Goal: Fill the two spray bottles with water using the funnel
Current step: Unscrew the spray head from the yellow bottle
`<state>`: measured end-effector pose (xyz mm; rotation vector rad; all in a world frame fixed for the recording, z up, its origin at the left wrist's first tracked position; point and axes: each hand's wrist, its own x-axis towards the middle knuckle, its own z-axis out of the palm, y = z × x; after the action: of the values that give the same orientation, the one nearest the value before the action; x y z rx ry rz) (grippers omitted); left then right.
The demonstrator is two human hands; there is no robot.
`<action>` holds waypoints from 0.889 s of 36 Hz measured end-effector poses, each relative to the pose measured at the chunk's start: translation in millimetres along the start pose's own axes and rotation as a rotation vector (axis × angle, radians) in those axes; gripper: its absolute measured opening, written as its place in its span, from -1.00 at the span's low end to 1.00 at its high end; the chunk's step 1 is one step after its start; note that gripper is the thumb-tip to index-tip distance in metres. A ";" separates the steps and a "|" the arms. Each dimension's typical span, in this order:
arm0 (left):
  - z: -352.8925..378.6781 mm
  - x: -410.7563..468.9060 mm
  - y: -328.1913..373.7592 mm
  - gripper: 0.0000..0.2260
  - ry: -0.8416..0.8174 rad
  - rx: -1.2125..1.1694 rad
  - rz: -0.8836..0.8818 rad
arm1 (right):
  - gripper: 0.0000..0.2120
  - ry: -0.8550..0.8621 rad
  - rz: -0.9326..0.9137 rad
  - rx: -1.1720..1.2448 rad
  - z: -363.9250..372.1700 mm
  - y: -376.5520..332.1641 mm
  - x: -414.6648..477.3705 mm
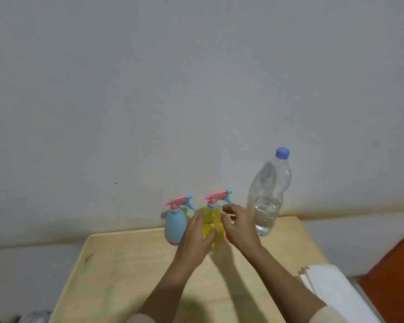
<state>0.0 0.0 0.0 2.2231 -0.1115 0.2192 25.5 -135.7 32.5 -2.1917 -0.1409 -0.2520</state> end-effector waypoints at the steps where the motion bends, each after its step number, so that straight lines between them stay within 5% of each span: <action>1: 6.6 2.0 -6.0 -0.63 0.008 -0.006 -0.020 | -0.77 -0.011 0.025 0.011 6.4 7.2 4.0; 9: 45.9 30.6 -42.0 -0.52 0.024 -0.123 -0.082 | -0.71 0.008 0.017 0.098 40.9 24.8 31.8; 13: 59.9 43.2 -55.5 -0.59 0.038 -0.187 -0.177 | -0.87 0.065 0.030 0.169 62.0 34.8 48.1; 20: 63.1 45.4 -61.9 -0.27 -0.027 -0.181 -0.270 | -0.89 0.107 0.055 0.276 68.2 43.3 58.3; 25: 71.9 33.3 -67.2 -0.14 0.154 -0.072 -0.097 | -0.82 0.085 0.079 0.371 60.7 42.2 49.9; 32: 55.0 14.0 -60.6 -0.16 0.084 -0.112 -0.008 | -0.73 -0.064 0.149 0.582 46.9 36.9 44.0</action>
<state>29.8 -6.3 -77.3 2.0995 -0.0675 0.2951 81.5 -119.2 -13.3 -1.6212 -0.0729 -0.0445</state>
